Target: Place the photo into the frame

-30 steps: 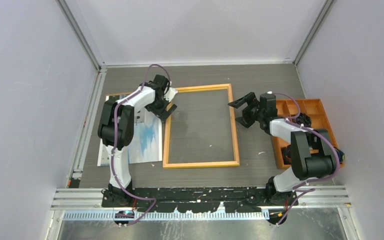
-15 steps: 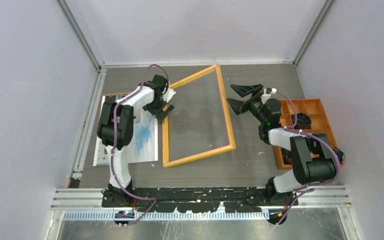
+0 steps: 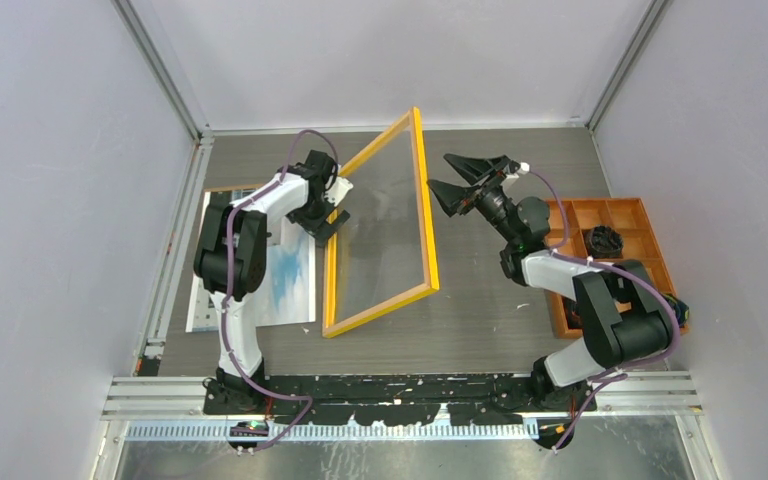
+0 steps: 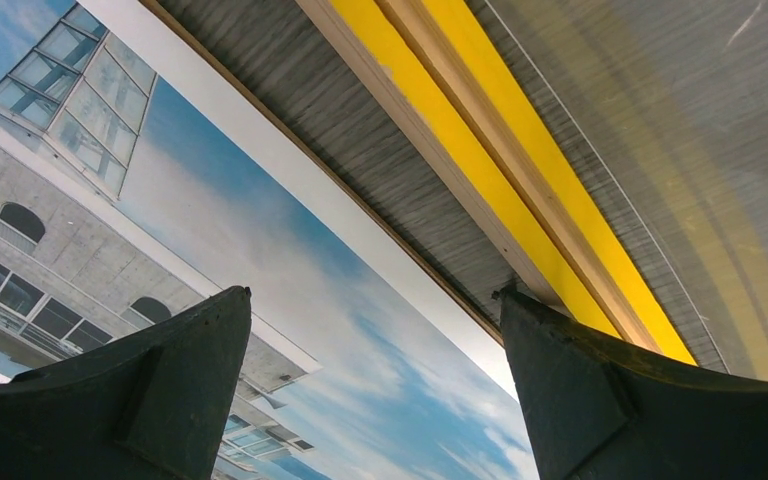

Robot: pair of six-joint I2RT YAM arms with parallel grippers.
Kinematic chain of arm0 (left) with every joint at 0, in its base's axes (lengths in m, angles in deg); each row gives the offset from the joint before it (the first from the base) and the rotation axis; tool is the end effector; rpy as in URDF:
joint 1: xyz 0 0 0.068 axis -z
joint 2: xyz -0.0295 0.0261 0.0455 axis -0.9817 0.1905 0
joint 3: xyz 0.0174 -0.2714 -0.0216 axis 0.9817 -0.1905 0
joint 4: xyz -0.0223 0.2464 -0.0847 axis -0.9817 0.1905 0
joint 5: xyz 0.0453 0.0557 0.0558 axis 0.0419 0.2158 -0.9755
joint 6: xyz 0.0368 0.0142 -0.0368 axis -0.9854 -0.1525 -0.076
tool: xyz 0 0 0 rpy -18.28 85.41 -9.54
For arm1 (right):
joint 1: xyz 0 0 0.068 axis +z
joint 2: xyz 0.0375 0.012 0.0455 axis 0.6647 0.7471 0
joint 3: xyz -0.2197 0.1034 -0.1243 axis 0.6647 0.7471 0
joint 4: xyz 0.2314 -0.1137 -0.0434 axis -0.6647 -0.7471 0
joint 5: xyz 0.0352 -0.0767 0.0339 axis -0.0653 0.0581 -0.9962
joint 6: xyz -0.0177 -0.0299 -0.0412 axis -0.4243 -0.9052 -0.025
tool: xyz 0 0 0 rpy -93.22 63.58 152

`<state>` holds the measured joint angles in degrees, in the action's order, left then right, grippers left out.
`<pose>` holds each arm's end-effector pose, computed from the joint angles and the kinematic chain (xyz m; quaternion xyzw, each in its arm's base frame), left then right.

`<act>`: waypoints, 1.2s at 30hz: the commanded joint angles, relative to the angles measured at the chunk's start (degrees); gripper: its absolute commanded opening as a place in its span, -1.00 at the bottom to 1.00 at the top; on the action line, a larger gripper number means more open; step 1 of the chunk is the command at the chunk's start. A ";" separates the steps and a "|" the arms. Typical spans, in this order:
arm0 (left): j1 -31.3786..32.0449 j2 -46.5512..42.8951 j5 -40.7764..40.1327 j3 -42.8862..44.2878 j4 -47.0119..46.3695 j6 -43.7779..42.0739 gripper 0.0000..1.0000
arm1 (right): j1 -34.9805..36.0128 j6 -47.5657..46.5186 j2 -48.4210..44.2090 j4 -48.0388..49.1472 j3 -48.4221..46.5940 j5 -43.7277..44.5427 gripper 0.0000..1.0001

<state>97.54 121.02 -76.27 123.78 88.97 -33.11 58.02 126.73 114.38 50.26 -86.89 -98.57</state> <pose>0.3897 -0.1261 0.1720 0.3160 0.9362 0.0576 0.1425 0.2878 0.1004 0.2562 0.2767 0.5343 0.7506 0.2730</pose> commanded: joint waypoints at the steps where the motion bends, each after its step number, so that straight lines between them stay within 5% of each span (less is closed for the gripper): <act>1: 2.92 -0.20 10.06 -1.53 -4.00 3.59 0.99 | 5.21 1.46 2.06 -4.16 -1.52 -1.43 0.70; 10: 2.91 -1.06 10.20 -2.64 -4.31 3.81 0.99 | 11.27 6.78 11.43 3.92 -5.50 5.08 0.61; 25: 2.75 -2.11 10.11 -4.06 -5.00 4.17 0.98 | 15.56 -7.64 1.59 -27.54 -10.49 9.50 0.67; 36: 2.66 -2.48 10.70 -4.24 -5.21 5.06 0.98 | 24.23 -1.97 5.58 -25.95 -13.28 20.29 0.67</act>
<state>97.54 118.93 -74.17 120.65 86.15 -31.10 77.71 126.42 115.97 38.81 -101.07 -79.03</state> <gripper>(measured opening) 0.991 0.833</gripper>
